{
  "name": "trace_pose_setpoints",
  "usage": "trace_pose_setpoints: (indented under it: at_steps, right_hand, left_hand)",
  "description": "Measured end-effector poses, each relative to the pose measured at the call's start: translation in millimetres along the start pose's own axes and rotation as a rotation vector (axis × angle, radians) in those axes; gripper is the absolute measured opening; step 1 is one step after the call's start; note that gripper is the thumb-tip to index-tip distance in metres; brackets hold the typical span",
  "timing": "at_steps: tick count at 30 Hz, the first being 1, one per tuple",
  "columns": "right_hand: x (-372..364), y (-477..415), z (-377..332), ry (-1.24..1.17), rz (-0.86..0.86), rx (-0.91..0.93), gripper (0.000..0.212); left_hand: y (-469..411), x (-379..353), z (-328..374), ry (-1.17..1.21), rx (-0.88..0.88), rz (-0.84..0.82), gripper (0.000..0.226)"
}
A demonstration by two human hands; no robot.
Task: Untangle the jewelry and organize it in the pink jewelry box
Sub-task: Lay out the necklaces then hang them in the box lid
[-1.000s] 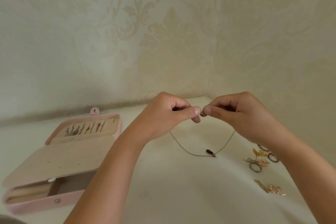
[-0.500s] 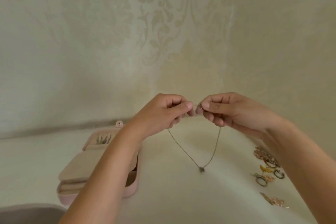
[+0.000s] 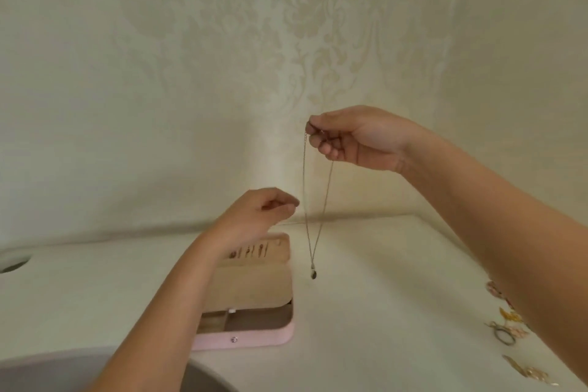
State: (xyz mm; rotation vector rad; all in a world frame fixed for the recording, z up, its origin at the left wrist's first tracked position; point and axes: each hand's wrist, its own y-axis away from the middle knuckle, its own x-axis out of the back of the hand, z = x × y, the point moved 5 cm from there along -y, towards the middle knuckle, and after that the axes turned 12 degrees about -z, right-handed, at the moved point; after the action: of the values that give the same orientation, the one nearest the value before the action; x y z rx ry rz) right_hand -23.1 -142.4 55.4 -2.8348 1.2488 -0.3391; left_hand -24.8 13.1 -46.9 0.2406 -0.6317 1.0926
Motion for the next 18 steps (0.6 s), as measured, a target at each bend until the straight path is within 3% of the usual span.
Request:
trace_pose_setpoints:
  at_steps: [3, 7, 18]
  right_hand:
    - [2, -13, -13, 0.049, 0.028, 0.017, 0.018]
    - [11, -29, -21, 0.255, 0.116, -0.026, 0.017]
    - [11, -75, -17, 0.249, 0.158, 0.0, 0.008]
  left_hand:
    - [2, 2, -50, -0.216, 0.203, 0.11, 0.015]
    - [3, -16, -91, -0.497, 0.354, 0.135, 0.027]
    - [5, -29, -104, -0.71, 0.401, 0.178, 0.038]
